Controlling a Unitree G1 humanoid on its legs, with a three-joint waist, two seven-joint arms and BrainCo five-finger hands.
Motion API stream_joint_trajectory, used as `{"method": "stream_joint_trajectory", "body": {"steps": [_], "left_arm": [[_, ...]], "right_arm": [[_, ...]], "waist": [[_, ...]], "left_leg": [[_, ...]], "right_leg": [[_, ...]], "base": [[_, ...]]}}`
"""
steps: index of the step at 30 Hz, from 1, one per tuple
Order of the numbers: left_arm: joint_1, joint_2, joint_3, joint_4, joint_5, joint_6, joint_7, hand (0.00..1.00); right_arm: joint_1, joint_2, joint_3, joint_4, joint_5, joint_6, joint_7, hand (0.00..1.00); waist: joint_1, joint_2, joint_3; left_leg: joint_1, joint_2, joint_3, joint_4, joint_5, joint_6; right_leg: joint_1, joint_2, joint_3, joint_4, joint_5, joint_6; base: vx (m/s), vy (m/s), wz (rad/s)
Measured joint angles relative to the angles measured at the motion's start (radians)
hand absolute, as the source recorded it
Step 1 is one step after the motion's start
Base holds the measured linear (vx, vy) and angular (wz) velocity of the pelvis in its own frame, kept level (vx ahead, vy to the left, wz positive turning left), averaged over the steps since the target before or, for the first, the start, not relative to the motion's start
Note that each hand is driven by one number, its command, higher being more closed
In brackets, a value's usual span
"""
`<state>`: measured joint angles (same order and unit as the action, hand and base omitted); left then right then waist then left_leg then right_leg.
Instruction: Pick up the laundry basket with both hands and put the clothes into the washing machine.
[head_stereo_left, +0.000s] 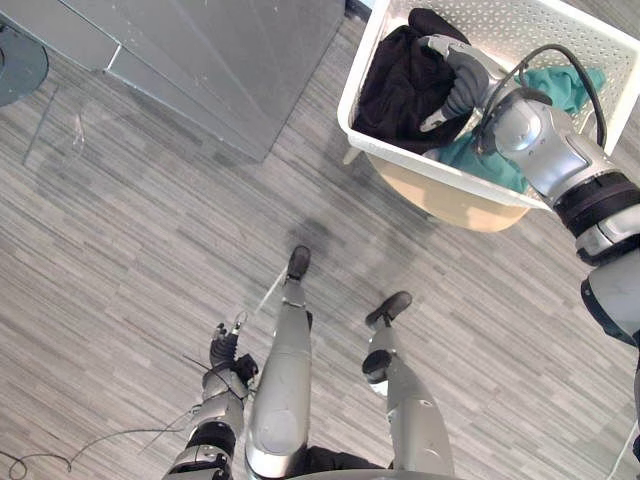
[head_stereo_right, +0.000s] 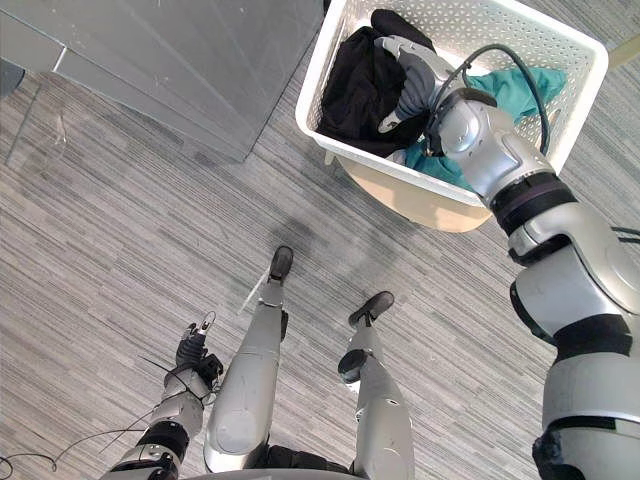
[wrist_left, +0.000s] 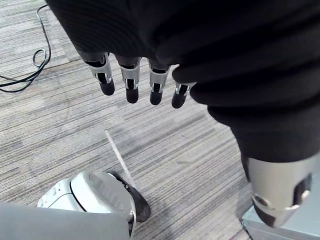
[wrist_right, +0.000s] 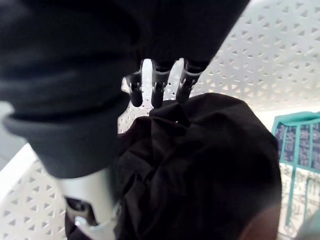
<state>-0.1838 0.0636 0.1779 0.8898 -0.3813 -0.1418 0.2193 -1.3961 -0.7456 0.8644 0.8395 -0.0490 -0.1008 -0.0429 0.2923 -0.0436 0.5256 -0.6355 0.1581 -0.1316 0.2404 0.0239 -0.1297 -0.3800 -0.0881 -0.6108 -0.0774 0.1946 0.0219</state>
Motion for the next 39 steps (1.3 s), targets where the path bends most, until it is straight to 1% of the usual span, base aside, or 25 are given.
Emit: {"method": "stream_joint_trajectory", "body": {"steps": [3, 4, 5, 7, 8, 9, 11, 14, 16, 19, 20, 21, 23, 24, 26, 29, 32, 34, 38, 39], "left_arm": [[-0.013, 0.002, -0.013, 0.011, -0.012, -0.002, 0.001, 0.00], [-0.017, 0.002, -0.014, 0.008, -0.027, -0.008, 0.000, 0.00], [-0.023, -0.001, -0.015, 0.006, -0.056, -0.018, -0.001, 0.00], [-0.038, -0.008, -0.019, 0.000, -0.096, -0.023, -0.001, 0.00], [-0.039, -0.014, -0.018, -0.020, -0.131, -0.027, -0.001, 0.00], [-0.039, -0.019, -0.018, -0.024, -0.143, -0.032, -0.001, 0.00], [-0.040, -0.036, -0.017, -0.047, -0.193, -0.041, -0.002, 0.00], [-0.040, -0.053, -0.015, -0.077, -0.228, -0.043, -0.003, 0.00], [-0.040, -0.069, -0.016, -0.112, -0.271, -0.043, -0.007, 0.00], [-0.043, -0.087, -0.019, -0.163, -0.306, -0.049, -0.026, 0.00], [-0.044, -0.096, -0.018, -0.178, -0.315, -0.055, -0.026, 0.00], [-0.044, -0.100, -0.018, -0.183, -0.316, -0.057, -0.028, 0.00], [-0.046, -0.115, -0.018, -0.191, -0.318, -0.062, -0.045, 0.00], [-0.046, -0.117, -0.018, -0.193, -0.319, -0.062, -0.045, 0.00], [-0.045, -0.122, -0.018, -0.203, -0.324, -0.063, -0.049, 0.00], [-0.045, -0.122, -0.018, -0.215, -0.324, -0.063, -0.068, 0.00], [-0.046, -0.122, -0.013, -0.217, -0.324, -0.063, -0.068, 0.00], [-0.046, -0.123, -0.009, -0.214, -0.324, -0.063, -0.068, 0.00], [-0.046, -0.130, 0.014, -0.214, -0.323, -0.063, -0.068, 0.00], [-0.045, -0.136, 0.030, -0.212, -0.323, -0.064, -0.067, 0.00]], "right_arm": [[-0.021, 0.016, 0.000, 0.052, -0.037, 0.014, -0.002, 0.00], [-0.032, 0.030, 0.000, 0.086, -0.056, 0.021, -0.004, 0.00], [-0.039, 0.036, 0.000, 0.118, -0.093, 0.030, -0.010, 0.00], [-0.044, 0.037, -0.002, 0.179, -0.149, 0.045, -0.019, 0.00], [-0.050, 0.040, -0.006, 0.207, -0.200, 0.062, -0.023, 0.00], [-0.054, 0.041, -0.011, 0.218, -0.218, 0.069, -0.025, 0.00], [-0.055, 0.058, -0.035, 0.267, -0.289, 0.092, -0.046, 0.00], [-0.055, 0.075, -0.049, 0.307, -0.345, 0.111, -0.051, 0.00], [-0.055, 0.081, -0.050, 0.326, -0.379, 0.124, -0.051, 0.00], [-0.055, 0.090, -0.050, 0.343, -0.385, 0.131, -0.054, 0.00], [-0.052, 0.094, -0.050, 0.348, -0.382, 0.132, -0.060, 1.00], [-0.053, 0.094, -0.051, 0.349, -0.378, 0.132, -0.063, 1.00], [-0.053, 0.089, -0.080, 0.340, -0.304, 0.133, -0.068, 1.00], [-0.053, 0.086, -0.083, 0.338, -0.299, 0.133, -0.068, 1.00], [-0.056, 0.065, -0.105, 0.303, -0.210, 0.129, -0.062, 1.00], [-0.056, 0.060, -0.123, 0.283, -0.152, 0.126, -0.061, 1.00], [-0.049, 0.059, -0.146, 0.243, -0.103, 0.109, -0.057, 1.00], [-0.047, 0.058, -0.162, 0.214, -0.087, 0.107, -0.045, 1.00], [-0.040, 0.049, -0.215, 0.111, -0.007, 0.096, -0.045, 1.00], [-0.026, 0.035, -0.251, 0.044, 0.043, 0.076, -0.048, 1.00]], "waist": [[0.003, -0.002, 0.001], [0.006, -0.007, 0.003], [0.010, -0.010, 0.004], [0.022, -0.010, 0.004], [0.023, -0.011, 0.004], [0.024, -0.011, 0.004], [0.024, -0.011, 0.004], [0.027, -0.011, 0.004], [0.028, -0.011, 0.004], [0.033, -0.011, 0.004], [0.036, -0.011, 0.004], [0.037, -0.011, 0.004], [0.044, -0.011, 0.004], [0.045, -0.011, 0.004], [0.048, -0.011, 0.003], [0.047, -0.012, 0.003], [0.047, -0.012, 0.002], [0.046, -0.012, 0.002], [0.037, -0.013, 0.002], [0.026, -0.013, 0.002]], "left_leg": [[0.000, -0.001, -0.003, -0.024, 0.016, -0.001], [-0.001, -0.001, -0.004, -0.035, 0.023, -0.004], [-0.005, 0.001, -0.007, -0.041, 0.028, -0.005], [-0.007, 0.002, -0.013, -0.062, 0.042, -0.006], [-0.012, 0.002, -0.018, -0.073, 0.049, -0.008], [-0.016, 0.002, -0.019, -0.075, 0.051, -0.009], [-0.018, 0.001, -0.026, -0.086, 0.059, -0.009], [-0.020, 0.001, -0.030, -0.089, 0.059, -0.009], [-0.023, 0.000, -0.032, -0.106, 0.071, -0.011], [-0.035, 0.000, -0.033, -0.138, 0.092, -0.012], [-0.038, 0.000, -0.033, -0.152, 0.100, -0.012], [-0.038, 0.000, -0.033, -0.160, 0.105, -0.012], [-0.038, 0.001, -0.033, -0.170, 0.109, -0.012], [-0.038, 0.001, -0.033, -0.170, 0.109, -0.012], [-0.040, 0.001, -0.033, -0.171, 0.109, -0.012], [-0.050, 0.001, -0.033, -0.170, 0.109, -0.012], [-0.059, 0.005, -0.032, -0.167, 0.110, -0.012], [-0.059, 0.007, -0.025, -0.162, 0.110, -0.012], [-0.054, 0.015, -0.006, -0.153, 0.110, -0.012], [-0.047, 0.016, -0.004, -0.152, 0.110, -0.012]], "right_leg": [[-0.001, 0.000, -0.009, -0.011, 0.001, -0.001], [-0.005, 0.003, -0.011, -0.015, 0.003, -0.004], [-0.010, 0.005, -0.013, -0.016, 0.003, -0.004], [-0.017, 0.008, -0.020, -0.017, 0.003, -0.004], [-0.024, 0.008, -0.024, -0.017, 0.003, -0.004], [-0.027, 0.008, -0.025, -0.017, 0.003, -0.004], [-0.031, 0.008, -0.033, -0.017, 0.003, -0.004], [-0.031, 0.008, -0.038, -0.019, 0.003, -0.004], [-0.039, 0.007, -0.043, -0.019, 0.003, -0.004], [-0.063, 0.006, -0.046, -0.019, 0.003, -0.004], [-0.072, 0.005, -0.048, -0.020, 0.003, -0.004], [-0.075, 0.005, -0.049, -0.020, 0.003, -0.004], [-0.080, 0.001, -0.050, -0.020, 0.003, -0.004], [-0.080, 0.000, -0.051, -0.020, 0.003, -0.004], [-0.081, -0.001, -0.051, -0.020, 0.003, -0.004], [-0.090, -0.001, -0.051, -0.020, 0.003, -0.004], [-0.100, -0.001, -0.051, -0.020, 0.003, -0.004], [-0.100, -0.001, -0.049, -0.020, 0.003, -0.004], [-0.095, 0.002, -0.043, -0.020, 0.008, -0.010], [-0.088, 0.002, -0.042, -0.020, 0.008, -0.010]], "base": [[0.00, 0.047, 0.09], [-0.01, 0.038, 0.02], [-0.01, 0.043, 0.03], [0.00, 0.043, 0.09], [0.00, 0.044, 0.10], [0.00, 0.042, 0.09], [0.02, 0.061, 0.08], [0.03, 0.064, 0.05], [0.02, 0.063, 0.05], [0.01, 0.068, 0.03], [0.02, 0.054, 0.02], [0.02, 0.051, 0.02], [0.02, 0.060, 0.02], [0.03, 0.066, 0.01], [0.03, 0.067, 0.02], [0.02, 0.060, -0.01], [0.02, 0.071, -0.02], [0.03, 0.062, -0.04], [0.03, 0.053, -0.07], [0.03, 0.058, -0.03]]}}
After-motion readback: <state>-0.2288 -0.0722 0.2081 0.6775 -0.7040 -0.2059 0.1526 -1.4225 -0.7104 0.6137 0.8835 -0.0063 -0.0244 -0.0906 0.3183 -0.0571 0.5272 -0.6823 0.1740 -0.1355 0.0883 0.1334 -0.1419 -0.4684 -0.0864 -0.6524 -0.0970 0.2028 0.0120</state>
